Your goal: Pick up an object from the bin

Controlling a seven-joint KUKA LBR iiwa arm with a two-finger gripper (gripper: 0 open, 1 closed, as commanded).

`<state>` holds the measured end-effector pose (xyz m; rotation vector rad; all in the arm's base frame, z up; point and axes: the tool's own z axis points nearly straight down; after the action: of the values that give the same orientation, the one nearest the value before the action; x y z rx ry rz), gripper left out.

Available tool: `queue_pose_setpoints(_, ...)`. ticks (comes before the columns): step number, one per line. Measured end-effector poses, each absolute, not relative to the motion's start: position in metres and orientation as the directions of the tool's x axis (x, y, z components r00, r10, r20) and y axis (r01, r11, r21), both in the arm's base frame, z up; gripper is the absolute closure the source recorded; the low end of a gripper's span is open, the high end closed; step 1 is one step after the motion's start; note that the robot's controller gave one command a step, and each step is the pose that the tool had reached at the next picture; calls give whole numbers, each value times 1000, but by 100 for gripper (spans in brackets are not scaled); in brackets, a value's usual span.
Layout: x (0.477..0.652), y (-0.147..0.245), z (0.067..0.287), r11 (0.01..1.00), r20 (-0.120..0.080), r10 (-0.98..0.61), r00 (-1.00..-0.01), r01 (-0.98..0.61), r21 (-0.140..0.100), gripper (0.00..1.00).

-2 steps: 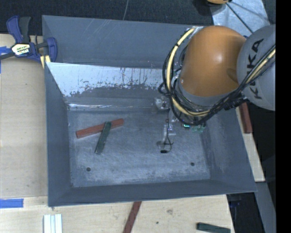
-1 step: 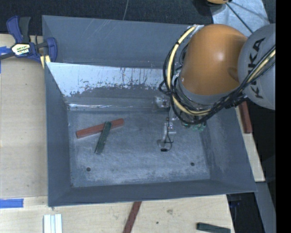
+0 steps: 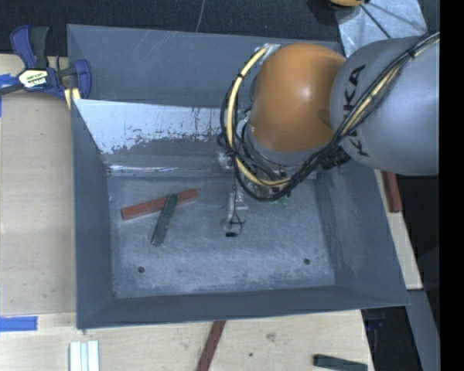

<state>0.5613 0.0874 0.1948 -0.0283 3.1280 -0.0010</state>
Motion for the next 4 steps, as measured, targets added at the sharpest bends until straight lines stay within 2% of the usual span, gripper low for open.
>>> queue_pose_setpoints(1, 576, 115, 159, 987, -3, -158, -987, -158, 4, 0)
queue_pose_setpoints(2, 593, 117, 103, 958, -10, -286, -958, -286, -2, 0)
queue_pose_setpoints(3, 600, 128, 71, 915, -7, -404, -915, -404, 0, 100)
queue_pose_setpoints(4, 600, 128, 71, 915, -7, -403, -915, -403, 0, 100)
